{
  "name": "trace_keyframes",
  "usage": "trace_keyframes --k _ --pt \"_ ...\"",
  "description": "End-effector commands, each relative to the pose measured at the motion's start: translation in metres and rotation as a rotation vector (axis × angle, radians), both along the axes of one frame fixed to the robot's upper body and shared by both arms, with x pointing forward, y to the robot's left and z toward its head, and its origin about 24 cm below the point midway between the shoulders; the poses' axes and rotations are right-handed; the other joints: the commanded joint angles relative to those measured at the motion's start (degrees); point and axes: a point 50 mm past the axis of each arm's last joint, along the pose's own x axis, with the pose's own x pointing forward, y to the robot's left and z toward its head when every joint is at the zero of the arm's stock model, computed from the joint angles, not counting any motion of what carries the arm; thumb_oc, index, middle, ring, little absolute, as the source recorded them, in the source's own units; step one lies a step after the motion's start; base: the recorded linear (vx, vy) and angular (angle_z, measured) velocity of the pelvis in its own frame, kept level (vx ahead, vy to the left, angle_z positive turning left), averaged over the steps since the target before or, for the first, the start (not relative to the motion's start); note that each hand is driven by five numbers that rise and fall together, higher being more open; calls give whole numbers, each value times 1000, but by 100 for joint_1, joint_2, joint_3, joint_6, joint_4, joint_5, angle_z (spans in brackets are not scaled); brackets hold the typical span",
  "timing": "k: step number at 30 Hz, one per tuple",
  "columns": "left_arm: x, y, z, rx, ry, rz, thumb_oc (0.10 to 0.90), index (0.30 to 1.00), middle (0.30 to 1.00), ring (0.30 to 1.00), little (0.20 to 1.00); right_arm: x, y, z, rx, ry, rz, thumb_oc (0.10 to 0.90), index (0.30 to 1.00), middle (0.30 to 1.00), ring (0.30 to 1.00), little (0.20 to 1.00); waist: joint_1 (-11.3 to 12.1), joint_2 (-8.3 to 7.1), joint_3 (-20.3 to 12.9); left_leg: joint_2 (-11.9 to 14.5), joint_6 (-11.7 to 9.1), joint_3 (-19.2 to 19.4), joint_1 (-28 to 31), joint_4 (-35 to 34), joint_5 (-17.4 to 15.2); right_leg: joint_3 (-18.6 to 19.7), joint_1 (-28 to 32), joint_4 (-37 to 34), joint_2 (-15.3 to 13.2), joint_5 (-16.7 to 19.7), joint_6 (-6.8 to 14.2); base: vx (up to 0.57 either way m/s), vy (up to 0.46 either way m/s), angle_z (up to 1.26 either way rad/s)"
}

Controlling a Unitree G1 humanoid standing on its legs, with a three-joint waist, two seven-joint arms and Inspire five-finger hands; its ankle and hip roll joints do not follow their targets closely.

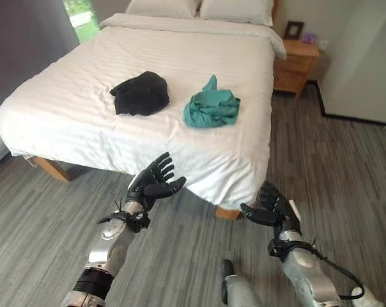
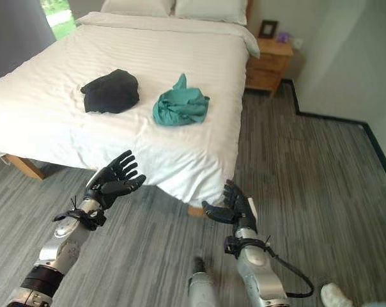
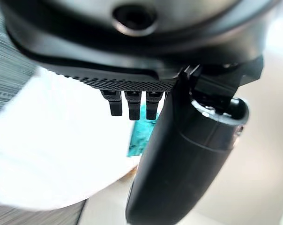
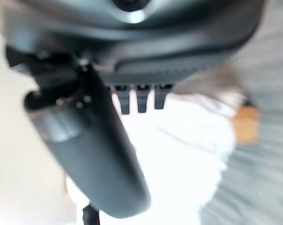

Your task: Pick up bed clothes into laundry basket.

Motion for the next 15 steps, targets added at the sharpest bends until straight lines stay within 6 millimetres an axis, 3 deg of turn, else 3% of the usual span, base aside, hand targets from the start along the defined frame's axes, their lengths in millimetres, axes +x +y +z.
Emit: trace_keyframes --k 1,4,6,7,8,9,11,13,14,15 --pt "18 -12 60 -45 -281 -106 800 900 900 900 900 27 -4 75 -93 -327 76 800 900 900 900 900 -79 -228 -276 -682 -8 247 -443 -155 447 260 939 -1056 -40 373 366 346 -209 27" --pt "19 -16 67 10 -311 -121 800 900 900 900 900 32 -12 101 -163 -376 146 800 900 900 900 900 20 -297 -343 -632 -100 180 -263 17 305 -25 1195 -1130 -85 304 287 233 -178 10" --pt "22 -20 70 15 -317 -122 800 900 900 900 900 37 -18 114 -200 -389 177 800 900 900 900 900 47 -366 -358 -482 -271 43 -465 696 414 -21 1485 -1280 44 267 132 181 -286 23" --pt "23 -21 73 12 -323 -124 800 900 900 900 900 40 -20 129 -234 -418 200 800 900 900 900 900 48 -413 -314 -391 -384 -28 -674 1204 534 -107 1579 -1282 70 214 25 183 -355 37" --pt "25 -28 76 -9 -330 -152 800 900 900 900 900 48 -26 153 -296 -443 241 800 900 900 900 900 107 -512 -200 -248 -537 -72 -1155 2162 1012 -339 1823 -1359 59 105 -193 116 -254 34" --pt "25 -28 76 -10 -331 -150 800 900 900 900 900 49 -26 154 -296 -445 242 800 900 900 900 900 81 -501 -194 -240 -542 -96 -1181 2201 998 -360 1826 -1362 65 106 -197 104 -219 38" --pt "24 -37 77 -38 -323 -177 800 900 900 900 900 54 -31 174 -349 -463 257 800 900 900 900 900 147 -669 -70 -149 -597 78 -1690 2936 1410 -533 2011 -1466 27 70 -349 56 -152 46" --pt "22 -41 77 -47 -326 -203 800 900 900 900 900 58 -35 181 -377 -453 272 800 900 900 900 900 173 -704 -52 -96 -579 186 -1871 2988 1422 -580 2109 -1552 8 50 -351 137 -105 45" --pt "19 -48 77 -65 -320 -246 800 900 900 900 900 60 -42 200 -448 -451 281 800 900 900 900 900 233 -760 -60 63 -563 571 -2178 2608 1415 -671 2303 -1739 -62 32 -323 283 -82 41" --pt "17 -50 76 -67 -317 -260 800 900 900 900 900 63 -44 205 -481 -438 289 800 900 900 900 900 297 -757 -73 52 -563 615 -2268 2327 1359 -681 2364 -1785 -72 4 -295 333 -20 40"
